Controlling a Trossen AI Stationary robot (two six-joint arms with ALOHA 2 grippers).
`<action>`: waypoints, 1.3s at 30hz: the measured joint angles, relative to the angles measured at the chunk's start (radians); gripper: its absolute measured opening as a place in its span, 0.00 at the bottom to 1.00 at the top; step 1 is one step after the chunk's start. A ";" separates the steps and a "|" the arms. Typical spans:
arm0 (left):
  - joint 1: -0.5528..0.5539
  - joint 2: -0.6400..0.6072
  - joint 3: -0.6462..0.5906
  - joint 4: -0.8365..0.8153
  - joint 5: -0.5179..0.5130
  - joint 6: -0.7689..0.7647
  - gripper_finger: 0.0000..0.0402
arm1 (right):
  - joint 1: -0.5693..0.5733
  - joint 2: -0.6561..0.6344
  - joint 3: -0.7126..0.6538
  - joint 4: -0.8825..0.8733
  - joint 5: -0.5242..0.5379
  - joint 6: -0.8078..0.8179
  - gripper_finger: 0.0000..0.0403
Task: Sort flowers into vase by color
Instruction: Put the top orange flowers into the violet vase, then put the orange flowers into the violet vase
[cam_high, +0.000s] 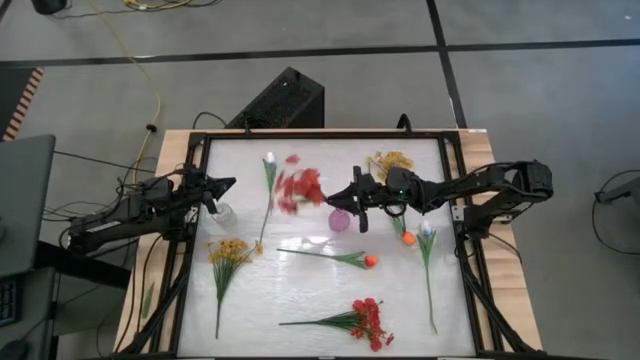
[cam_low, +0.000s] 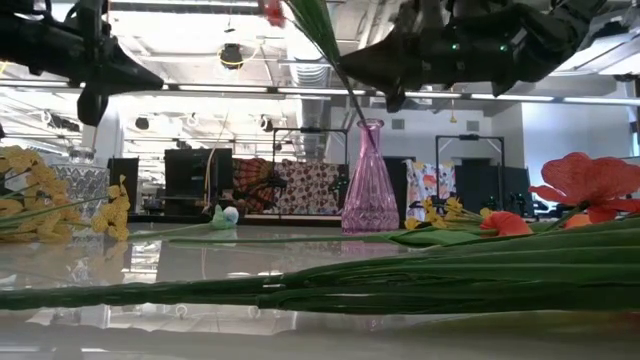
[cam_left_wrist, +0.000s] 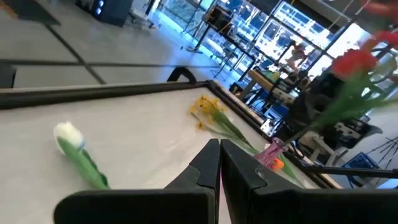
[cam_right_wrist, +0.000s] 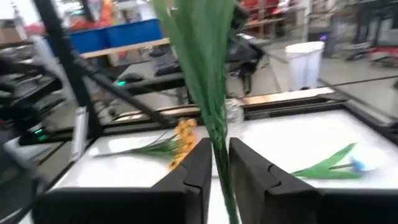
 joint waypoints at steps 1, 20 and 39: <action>0.000 0.000 0.000 -0.006 0.000 -0.010 0.00 | 0.000 -0.020 0.000 -0.039 -0.004 -0.004 0.24; 0.000 0.000 0.000 -0.090 0.006 -0.096 0.00 | 0.000 -0.524 0.069 -0.997 -0.042 -0.011 0.58; 0.000 0.000 0.000 -0.097 0.322 0.179 0.00 | 0.651 -0.188 0.217 -0.696 0.326 0.885 0.43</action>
